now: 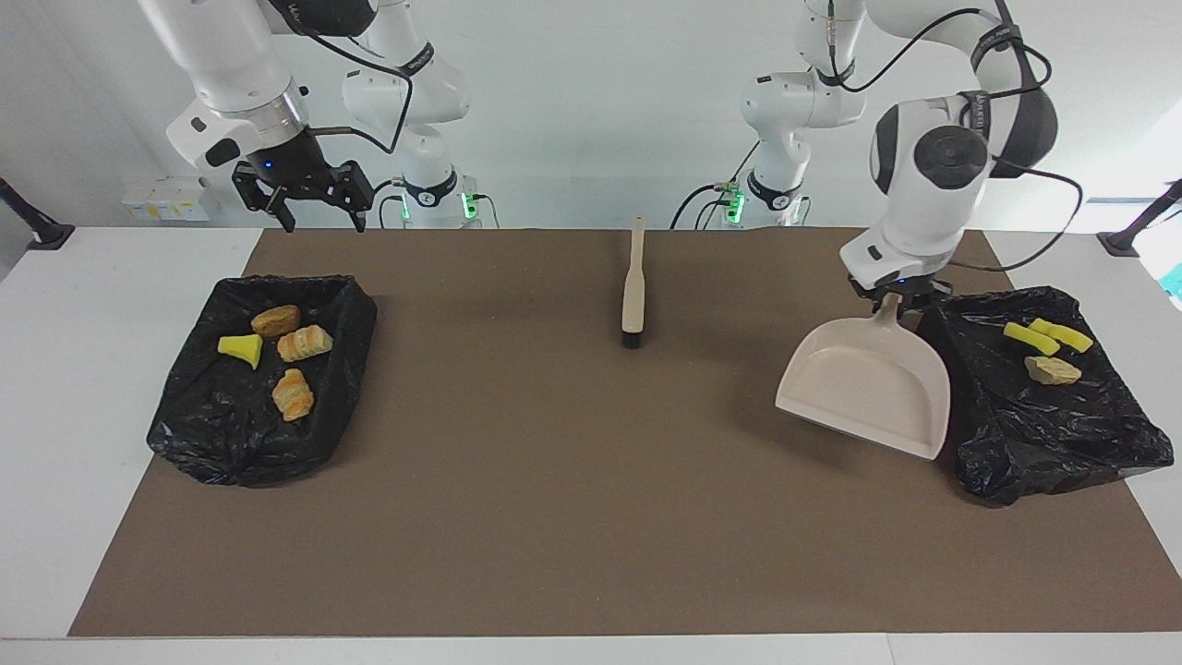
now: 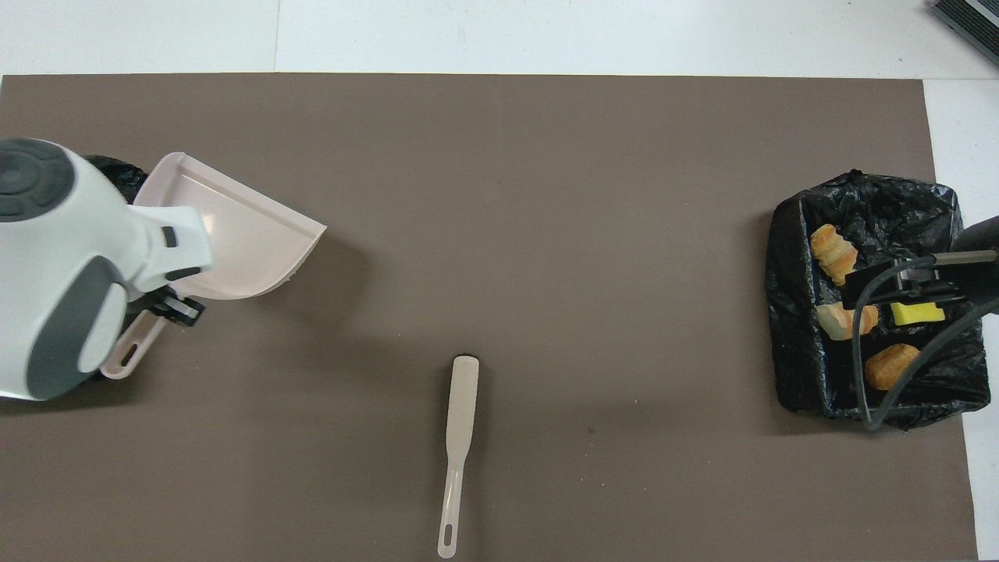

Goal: Sweep and dump trash in bin
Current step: 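Bring the empty dustpan back to the table center with the left gripper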

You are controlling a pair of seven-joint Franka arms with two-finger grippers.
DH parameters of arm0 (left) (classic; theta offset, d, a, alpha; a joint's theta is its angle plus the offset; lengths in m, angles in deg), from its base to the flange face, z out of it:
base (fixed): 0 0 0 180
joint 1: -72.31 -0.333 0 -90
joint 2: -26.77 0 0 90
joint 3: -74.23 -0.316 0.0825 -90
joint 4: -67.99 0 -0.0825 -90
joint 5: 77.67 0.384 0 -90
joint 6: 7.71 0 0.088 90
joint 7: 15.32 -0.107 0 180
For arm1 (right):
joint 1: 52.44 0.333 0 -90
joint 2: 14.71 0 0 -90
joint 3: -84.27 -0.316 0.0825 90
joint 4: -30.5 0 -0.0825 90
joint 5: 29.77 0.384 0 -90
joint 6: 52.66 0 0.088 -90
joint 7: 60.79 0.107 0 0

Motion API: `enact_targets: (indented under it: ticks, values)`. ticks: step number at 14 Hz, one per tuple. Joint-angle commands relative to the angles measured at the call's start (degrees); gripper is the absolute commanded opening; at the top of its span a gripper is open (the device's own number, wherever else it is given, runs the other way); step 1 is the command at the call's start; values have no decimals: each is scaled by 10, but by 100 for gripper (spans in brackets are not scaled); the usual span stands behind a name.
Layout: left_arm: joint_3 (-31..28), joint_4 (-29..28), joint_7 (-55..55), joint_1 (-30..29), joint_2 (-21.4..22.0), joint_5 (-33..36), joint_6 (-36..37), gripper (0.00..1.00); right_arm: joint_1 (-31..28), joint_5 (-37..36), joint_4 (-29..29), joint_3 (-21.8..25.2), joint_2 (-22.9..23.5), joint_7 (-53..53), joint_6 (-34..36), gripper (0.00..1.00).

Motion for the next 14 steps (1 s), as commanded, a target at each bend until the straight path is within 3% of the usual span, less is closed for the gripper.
enact_targets:
  ticks: [1,4,6,12,14]
  values:
    - [-11,-13,180,80,-34,-31,-53,0,-4,12,12,-2,-9,10,-11,100]
    - [-11,-6,302,123,-66,-111,-144,0,-4,12,12,-2,-10,10,-11,100]
    - [-11,3,322,161,-91,-120,-202,0,-4,12,12,-2,-10,10,-11,100]
    - [-11,153,401,191,-197,-152,-178,0,-4,12,12,-2,-10,10,-11,100]
    - [-11,163,413,192,-205,-160,-178,0,-4,12,12,-2,-10,10,-11,100]
